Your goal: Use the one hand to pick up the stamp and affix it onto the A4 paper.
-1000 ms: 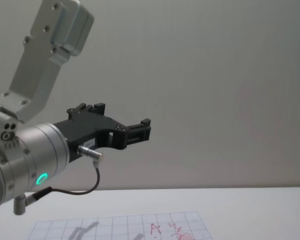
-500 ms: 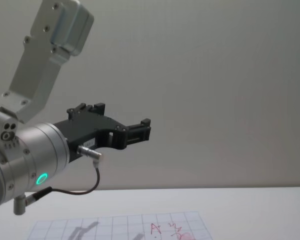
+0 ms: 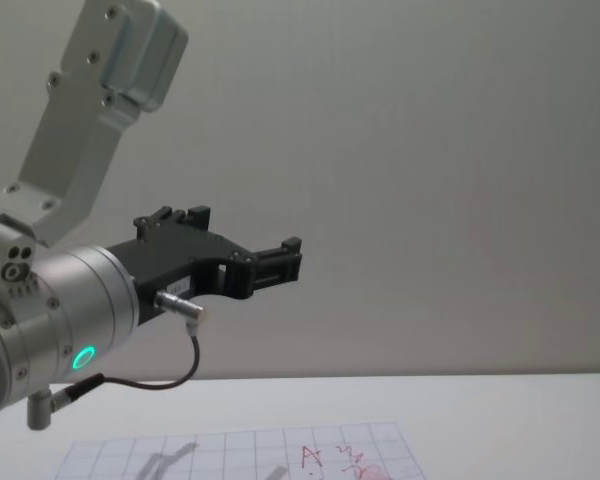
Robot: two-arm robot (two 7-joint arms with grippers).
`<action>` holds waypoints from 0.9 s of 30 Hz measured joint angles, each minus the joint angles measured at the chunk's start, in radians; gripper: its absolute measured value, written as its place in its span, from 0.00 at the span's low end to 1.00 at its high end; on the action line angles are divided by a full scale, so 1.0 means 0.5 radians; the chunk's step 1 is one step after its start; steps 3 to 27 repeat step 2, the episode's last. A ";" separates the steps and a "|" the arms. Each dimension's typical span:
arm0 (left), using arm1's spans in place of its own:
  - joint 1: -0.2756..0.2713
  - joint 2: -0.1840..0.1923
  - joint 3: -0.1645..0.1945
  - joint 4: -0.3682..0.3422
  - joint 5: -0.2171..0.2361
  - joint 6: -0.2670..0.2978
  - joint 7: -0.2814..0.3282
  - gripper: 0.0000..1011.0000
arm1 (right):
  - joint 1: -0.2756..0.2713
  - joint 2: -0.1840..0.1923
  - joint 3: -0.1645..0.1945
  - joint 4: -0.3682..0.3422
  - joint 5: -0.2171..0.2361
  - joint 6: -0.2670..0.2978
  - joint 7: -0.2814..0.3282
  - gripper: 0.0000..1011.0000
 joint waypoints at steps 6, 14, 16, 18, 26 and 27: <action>0.000 0.000 0.000 0.000 0.000 0.000 0.000 0.99 | 0.002 -0.001 -0.001 0.001 -0.002 0.001 0.001 0.96; 0.000 0.000 0.000 0.000 0.000 0.000 0.000 0.99 | 0.002 -0.001 -0.001 0.001 -0.002 0.001 0.001 0.96; 0.000 0.000 0.000 0.000 0.000 0.000 0.000 0.99 | 0.002 -0.001 -0.001 0.001 -0.002 0.001 0.001 0.96; 0.000 0.000 0.000 0.000 0.000 0.000 0.000 0.99 | 0.002 -0.001 -0.001 0.001 -0.002 0.001 0.001 0.96; 0.000 0.000 0.000 0.000 0.000 0.000 0.000 0.99 | 0.002 -0.001 -0.001 0.001 -0.002 0.001 0.001 0.96; 0.000 0.000 0.000 0.000 0.000 0.000 0.000 0.99 | 0.002 -0.001 -0.001 0.001 -0.002 0.001 0.001 0.96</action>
